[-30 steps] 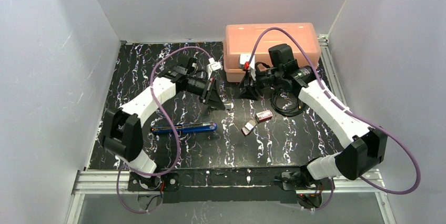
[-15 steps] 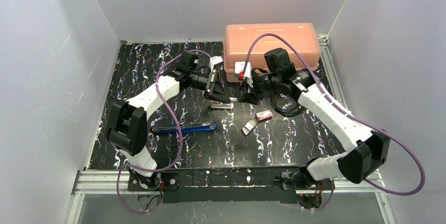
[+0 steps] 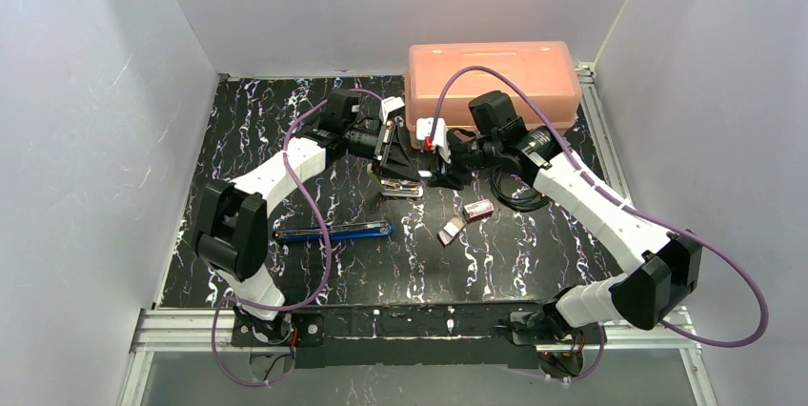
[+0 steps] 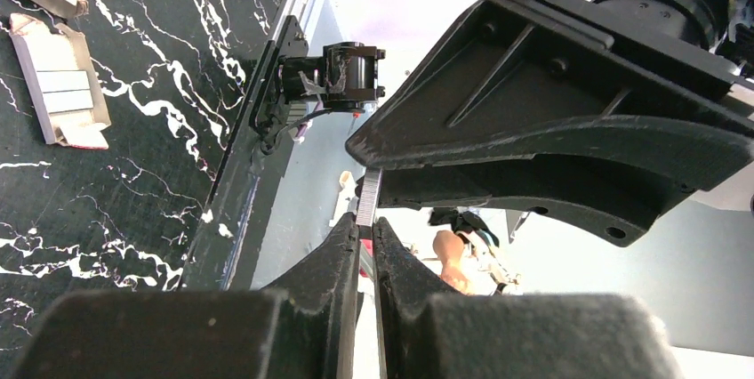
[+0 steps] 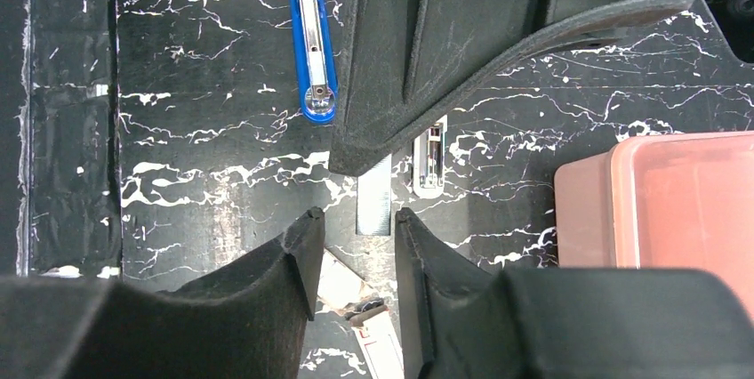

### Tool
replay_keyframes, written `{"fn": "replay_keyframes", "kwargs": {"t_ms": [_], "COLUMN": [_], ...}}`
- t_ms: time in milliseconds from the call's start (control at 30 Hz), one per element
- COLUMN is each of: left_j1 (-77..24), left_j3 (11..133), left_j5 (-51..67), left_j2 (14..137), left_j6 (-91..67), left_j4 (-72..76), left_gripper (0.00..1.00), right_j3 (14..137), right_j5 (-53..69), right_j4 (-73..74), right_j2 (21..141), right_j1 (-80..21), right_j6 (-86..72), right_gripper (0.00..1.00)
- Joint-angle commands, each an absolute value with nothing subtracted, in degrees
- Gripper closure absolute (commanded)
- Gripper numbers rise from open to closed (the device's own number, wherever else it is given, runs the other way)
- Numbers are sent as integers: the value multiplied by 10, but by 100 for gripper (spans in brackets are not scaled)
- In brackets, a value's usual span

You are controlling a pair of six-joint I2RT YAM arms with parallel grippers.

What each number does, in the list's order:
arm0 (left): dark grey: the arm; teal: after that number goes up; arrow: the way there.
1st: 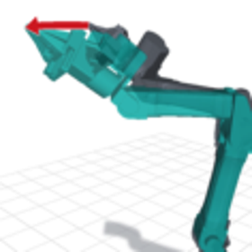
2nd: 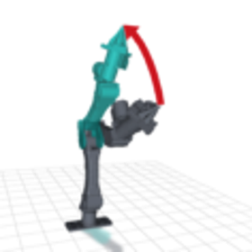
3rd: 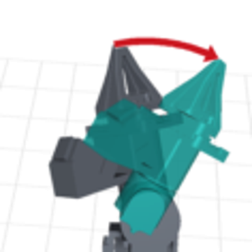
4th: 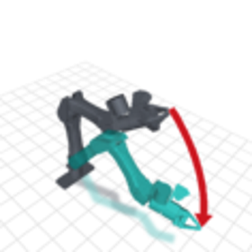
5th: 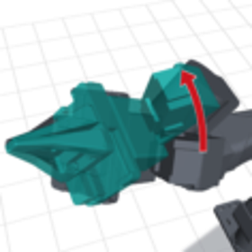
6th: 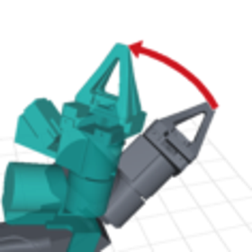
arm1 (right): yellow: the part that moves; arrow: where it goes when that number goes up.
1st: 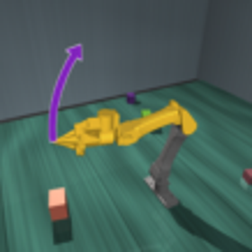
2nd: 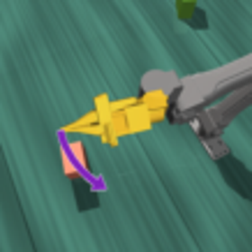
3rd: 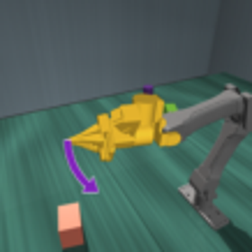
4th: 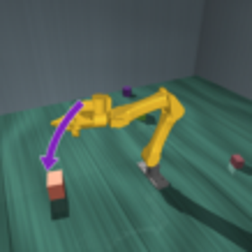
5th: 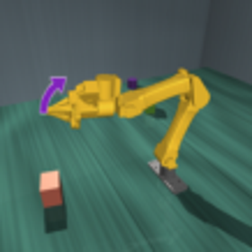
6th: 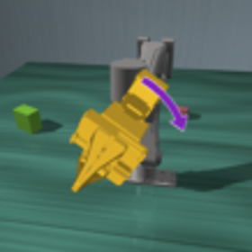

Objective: Load the staples into the stapler

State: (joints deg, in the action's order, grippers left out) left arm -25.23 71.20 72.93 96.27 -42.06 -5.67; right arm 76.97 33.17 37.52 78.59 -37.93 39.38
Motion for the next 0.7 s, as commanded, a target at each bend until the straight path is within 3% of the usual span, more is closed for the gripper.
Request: {"fn": "replay_keyframes", "kwargs": {"t_ms": [0,300,667], "left_j1": [-251,-250,-250], "left_j3": [708,703,700], "left_j5": [756,756,756], "left_j2": [967,969,970], "left_j6": [-438,-435,-430], "left_j4": [-43,-41,-43], "left_gripper": [100,100,100], "right_j3": [775,776,785], "right_j5": [322,316,322], "right_j4": [361,357,358], "right_j2": [788,787,784], "right_j1": [-384,-386,-387], "right_j6": [398,395,391], "right_gripper": [59,65,64]}}
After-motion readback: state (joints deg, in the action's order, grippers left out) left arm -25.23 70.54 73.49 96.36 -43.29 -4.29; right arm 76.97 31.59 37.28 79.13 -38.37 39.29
